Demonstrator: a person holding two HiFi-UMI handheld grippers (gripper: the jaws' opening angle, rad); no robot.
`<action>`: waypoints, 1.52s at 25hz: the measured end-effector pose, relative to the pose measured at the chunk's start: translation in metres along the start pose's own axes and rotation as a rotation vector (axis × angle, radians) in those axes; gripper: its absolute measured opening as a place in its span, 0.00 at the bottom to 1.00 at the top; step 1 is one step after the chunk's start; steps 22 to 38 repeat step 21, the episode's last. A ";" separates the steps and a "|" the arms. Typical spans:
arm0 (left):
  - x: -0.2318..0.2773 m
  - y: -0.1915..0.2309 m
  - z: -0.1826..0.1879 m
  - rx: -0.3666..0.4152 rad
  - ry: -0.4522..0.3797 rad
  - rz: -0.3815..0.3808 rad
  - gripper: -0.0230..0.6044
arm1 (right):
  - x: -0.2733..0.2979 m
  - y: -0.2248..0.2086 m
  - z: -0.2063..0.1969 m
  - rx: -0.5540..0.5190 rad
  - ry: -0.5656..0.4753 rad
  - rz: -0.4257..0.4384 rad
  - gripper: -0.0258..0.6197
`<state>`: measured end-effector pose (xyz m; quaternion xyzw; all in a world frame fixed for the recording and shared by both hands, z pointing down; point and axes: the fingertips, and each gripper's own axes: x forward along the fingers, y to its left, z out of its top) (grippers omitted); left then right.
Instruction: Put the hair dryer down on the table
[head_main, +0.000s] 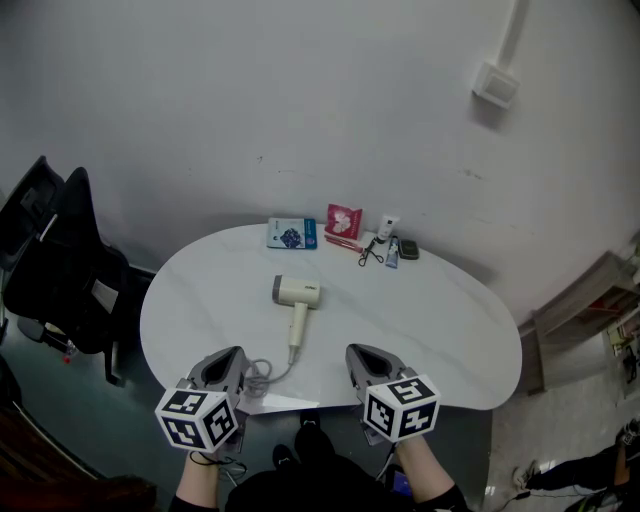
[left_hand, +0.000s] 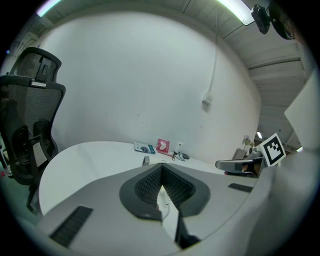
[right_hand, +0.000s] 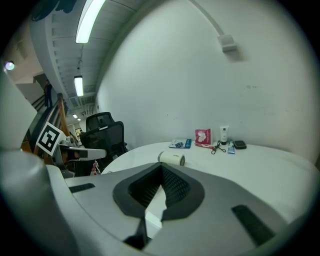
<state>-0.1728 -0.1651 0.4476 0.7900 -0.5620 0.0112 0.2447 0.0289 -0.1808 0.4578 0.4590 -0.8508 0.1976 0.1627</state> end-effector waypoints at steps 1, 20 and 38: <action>-0.001 0.001 0.000 -0.002 -0.001 0.002 0.05 | 0.000 0.000 0.000 0.001 -0.001 -0.002 0.04; -0.004 0.002 -0.001 -0.001 0.004 0.014 0.05 | -0.005 -0.002 0.001 0.006 -0.008 -0.014 0.04; -0.004 0.002 0.000 0.000 0.004 0.015 0.05 | -0.005 -0.002 0.001 0.006 -0.008 -0.014 0.04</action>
